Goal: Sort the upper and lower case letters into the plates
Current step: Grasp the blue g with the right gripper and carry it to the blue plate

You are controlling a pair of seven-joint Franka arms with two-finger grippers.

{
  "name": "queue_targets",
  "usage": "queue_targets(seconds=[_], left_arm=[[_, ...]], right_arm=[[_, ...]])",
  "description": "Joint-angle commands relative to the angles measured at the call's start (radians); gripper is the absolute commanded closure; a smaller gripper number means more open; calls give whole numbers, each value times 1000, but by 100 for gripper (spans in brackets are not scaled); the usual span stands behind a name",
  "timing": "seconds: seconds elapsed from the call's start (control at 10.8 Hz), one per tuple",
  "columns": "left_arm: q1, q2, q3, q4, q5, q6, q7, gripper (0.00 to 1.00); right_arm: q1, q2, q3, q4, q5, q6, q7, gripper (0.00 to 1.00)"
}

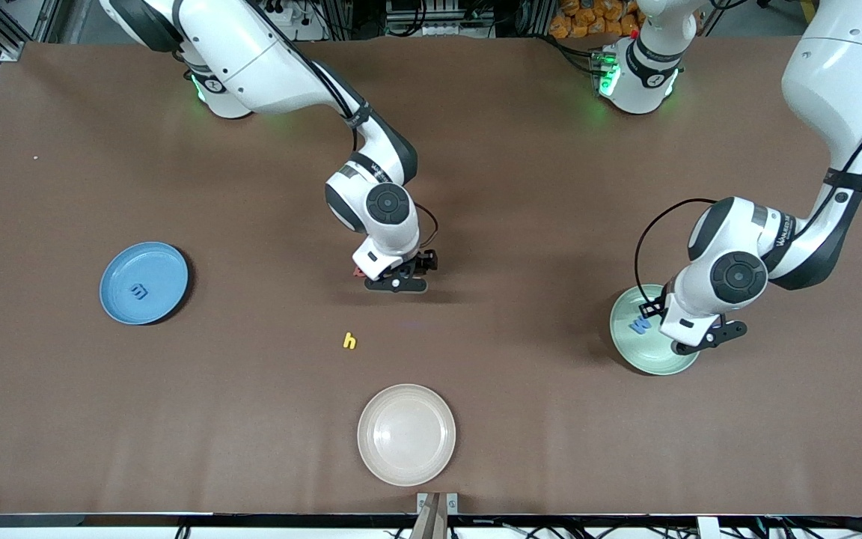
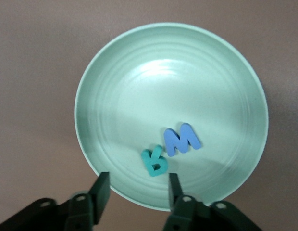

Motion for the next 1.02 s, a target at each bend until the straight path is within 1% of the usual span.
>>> queue_targets(seconds=[0.0, 0.09, 0.28, 0.37, 0.46, 0.56, 0.74, 0.93], left_arm=[[-12, -35, 5, 12, -43, -18, 28, 0], [-17, -36, 2, 37, -65, -38, 28, 0], [-39, -38, -4, 108, -170, -99, 19, 0], [-55, -48, -4, 131, -224, -119, -16, 0], [-66, -54, -6, 140, -238, -126, -58, 0], [-84, -62, -6, 159, -241, -138, -91, 0], [-113, -65, -6, 185, -250, -144, -139, 0], [-126, -68, -7, 222, -310, -144, -145, 0]], right_arm=[[10, 18, -6, 23, -22, 3, 30, 0], [10, 18, -6, 18, -22, 2, 30, 0], [10, 18, -6, 12, -22, 3, 61, 0], [10, 18, -6, 12, -24, 5, 85, 36], [9, 18, -6, 12, -25, 6, 85, 89], [10, 18, -6, 12, -25, 6, 85, 100], [10, 15, -6, -8, -27, 9, 85, 100], [7, 15, -6, -20, -44, 9, 85, 100]])
